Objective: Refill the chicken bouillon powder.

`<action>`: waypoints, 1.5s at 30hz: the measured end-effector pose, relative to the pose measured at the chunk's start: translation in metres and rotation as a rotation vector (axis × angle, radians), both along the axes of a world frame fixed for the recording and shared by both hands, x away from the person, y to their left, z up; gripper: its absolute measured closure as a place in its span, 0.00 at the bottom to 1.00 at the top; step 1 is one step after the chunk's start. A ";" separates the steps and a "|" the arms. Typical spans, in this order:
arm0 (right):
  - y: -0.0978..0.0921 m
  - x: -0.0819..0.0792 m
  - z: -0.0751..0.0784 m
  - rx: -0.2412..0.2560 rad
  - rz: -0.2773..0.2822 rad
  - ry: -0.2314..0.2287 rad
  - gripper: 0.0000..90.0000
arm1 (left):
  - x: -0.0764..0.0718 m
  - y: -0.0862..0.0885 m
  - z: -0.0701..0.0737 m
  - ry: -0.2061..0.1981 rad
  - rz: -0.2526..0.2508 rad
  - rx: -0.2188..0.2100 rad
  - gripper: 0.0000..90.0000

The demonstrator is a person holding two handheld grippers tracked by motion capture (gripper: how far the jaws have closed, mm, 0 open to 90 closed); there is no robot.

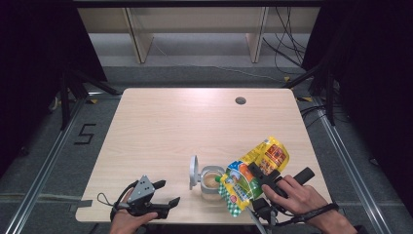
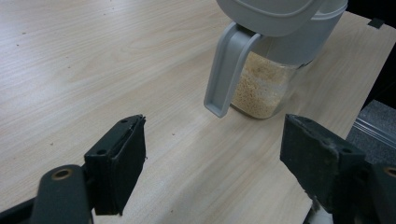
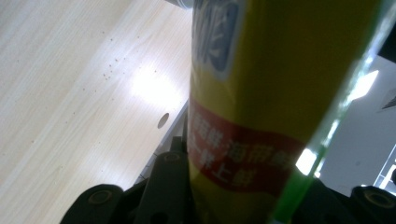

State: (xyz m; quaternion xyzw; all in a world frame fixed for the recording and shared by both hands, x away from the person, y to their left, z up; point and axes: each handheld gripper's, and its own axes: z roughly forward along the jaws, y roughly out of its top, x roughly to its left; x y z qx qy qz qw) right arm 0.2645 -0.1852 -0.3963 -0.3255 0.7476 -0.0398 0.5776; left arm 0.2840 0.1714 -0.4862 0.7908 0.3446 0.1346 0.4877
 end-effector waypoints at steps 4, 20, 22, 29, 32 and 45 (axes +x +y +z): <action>-0.003 0.001 -0.005 0.075 0.001 0.022 0.85 | 0.000 0.000 0.000 0.000 0.000 0.000 0.24; -0.010 0.000 -0.020 0.253 -0.044 0.087 0.85 | 0.001 0.001 0.000 -0.013 -0.015 0.004 0.24; -0.011 0.002 -0.022 0.259 -0.030 0.089 0.85 | 0.001 0.001 0.000 -0.016 -0.019 0.005 0.24; -0.014 0.005 -0.026 0.341 -0.027 0.106 0.85 | 0.001 0.001 0.000 -0.014 -0.018 0.006 0.24; -0.015 0.005 -0.030 0.371 -0.034 0.117 0.85 | 0.001 0.001 0.000 -0.014 -0.017 0.005 0.24; -0.023 0.007 -0.037 0.545 -0.084 0.223 0.85 | 0.001 0.001 0.000 -0.013 -0.013 0.000 0.24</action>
